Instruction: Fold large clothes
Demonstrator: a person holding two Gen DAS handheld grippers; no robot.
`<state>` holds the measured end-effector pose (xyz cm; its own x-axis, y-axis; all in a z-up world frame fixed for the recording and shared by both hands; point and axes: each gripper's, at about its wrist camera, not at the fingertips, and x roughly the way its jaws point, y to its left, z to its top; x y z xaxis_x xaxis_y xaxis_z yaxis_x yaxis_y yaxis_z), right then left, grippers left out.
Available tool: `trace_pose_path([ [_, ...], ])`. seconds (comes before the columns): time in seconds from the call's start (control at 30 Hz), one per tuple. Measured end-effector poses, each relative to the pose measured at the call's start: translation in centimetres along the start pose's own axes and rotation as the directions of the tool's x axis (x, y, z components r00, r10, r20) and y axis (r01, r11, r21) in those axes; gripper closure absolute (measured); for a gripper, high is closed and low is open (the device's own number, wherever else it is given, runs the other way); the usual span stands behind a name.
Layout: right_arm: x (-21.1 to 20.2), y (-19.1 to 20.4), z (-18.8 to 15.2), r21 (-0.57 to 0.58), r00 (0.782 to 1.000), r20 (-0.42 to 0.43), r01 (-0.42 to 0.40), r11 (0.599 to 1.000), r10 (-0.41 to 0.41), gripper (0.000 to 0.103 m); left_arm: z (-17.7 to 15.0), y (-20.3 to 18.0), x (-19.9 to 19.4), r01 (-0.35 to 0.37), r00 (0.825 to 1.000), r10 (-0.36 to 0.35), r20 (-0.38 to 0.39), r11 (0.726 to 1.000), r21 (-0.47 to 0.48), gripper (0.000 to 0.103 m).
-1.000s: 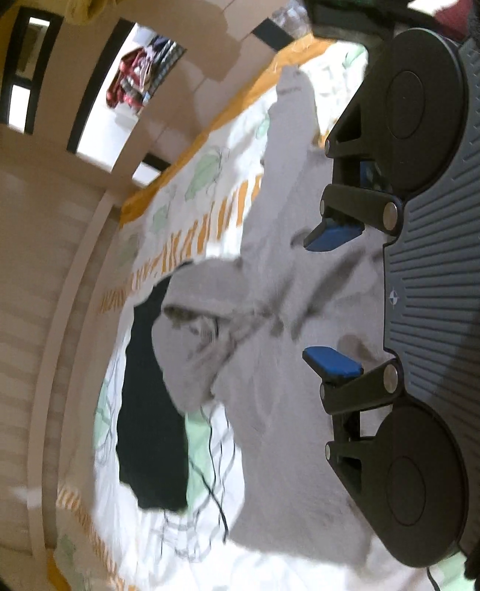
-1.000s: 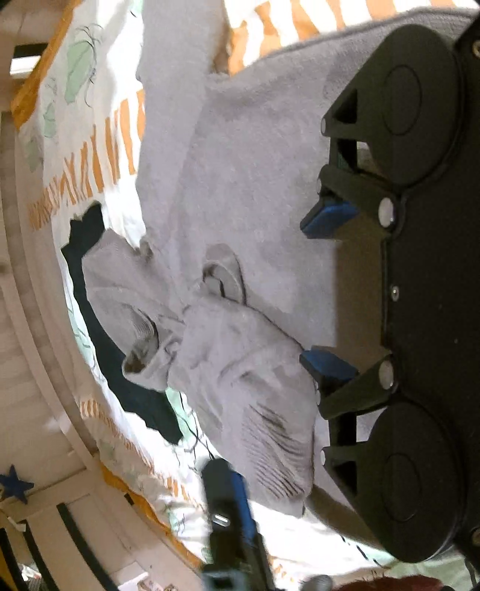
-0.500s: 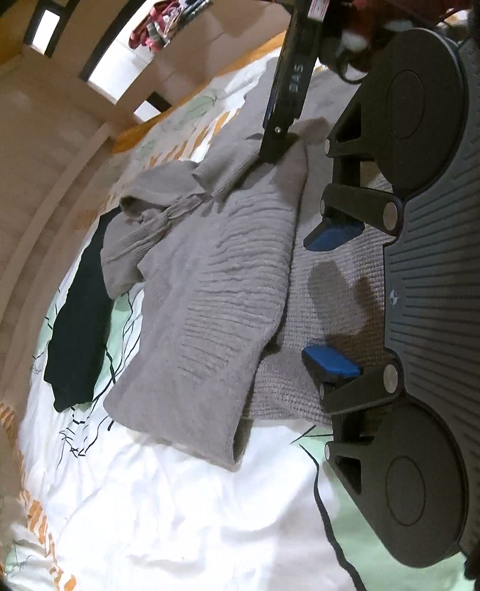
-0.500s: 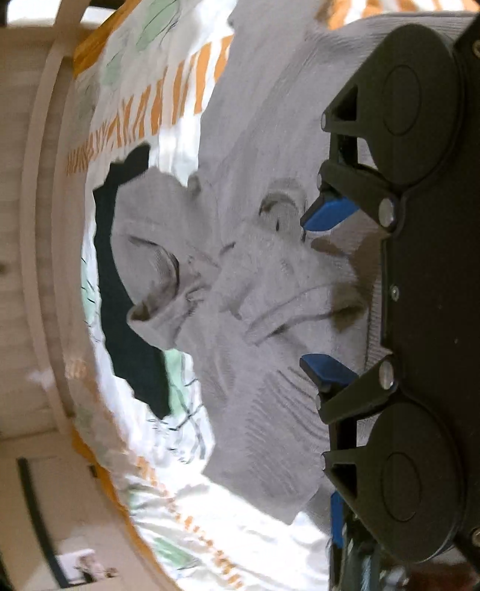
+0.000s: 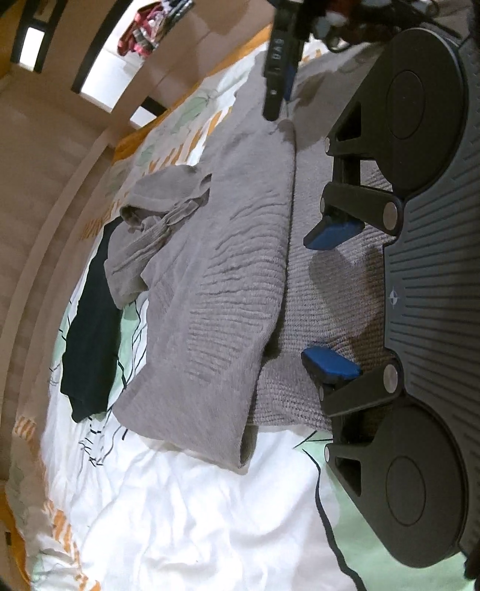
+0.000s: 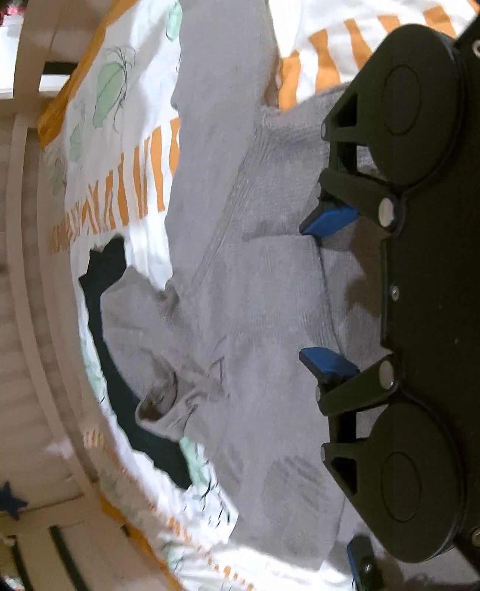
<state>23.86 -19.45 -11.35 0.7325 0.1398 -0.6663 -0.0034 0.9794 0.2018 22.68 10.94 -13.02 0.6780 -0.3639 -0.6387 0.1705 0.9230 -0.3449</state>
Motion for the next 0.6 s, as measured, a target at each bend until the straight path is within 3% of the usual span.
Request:
trace_pose_path([
  [0.13,0.7,-1.6,0.7,0.123,0.998,-0.003,-0.059,0.991,0.06,0.034,0.0,-0.3,0.0,-0.01,1.0,0.01,0.001,1.0,0.019,0.044],
  [0.17,0.8,-2.0,0.8,0.153,0.998,-0.001,-0.068,0.986,0.069,0.04,0.0,-0.3,0.0,-0.009,1.0,0.009,0.002,1.0,0.018,0.044],
  [0.27,0.6,-2.4,1.6,0.16,0.999,0.02,-0.049,0.986,0.046,0.089,0.2,-0.3,-0.1,-0.007,1.0,0.007,-0.001,1.0,0.012,0.043],
  [0.37,-0.8,-1.0,3.3,0.073,0.995,0.057,-0.087,0.994,0.083,0.09,0.6,-0.6,-0.2,-0.013,1.0,0.013,-0.013,1.0,0.022,0.043],
  [0.47,-3.3,0.0,5.8,-0.015,0.983,0.158,-0.094,0.995,0.095,0.09,0.9,-0.9,-0.3,-0.03,0.999,0.031,-0.019,0.999,0.044,0.043],
  [0.53,-4.1,-0.5,7.1,-0.01,0.979,0.191,-0.075,0.997,0.075,0.09,0.9,-0.8,-0.5,-0.038,0.999,0.039,-0.017,0.998,0.042,0.043],
  [0.6,-3.6,-1.6,7.7,0.005,0.981,0.191,-0.006,1.0,0.005,0.09,0.8,-0.5,-0.7,-0.039,0.999,0.04,-0.02,0.999,0.036,0.043],
])
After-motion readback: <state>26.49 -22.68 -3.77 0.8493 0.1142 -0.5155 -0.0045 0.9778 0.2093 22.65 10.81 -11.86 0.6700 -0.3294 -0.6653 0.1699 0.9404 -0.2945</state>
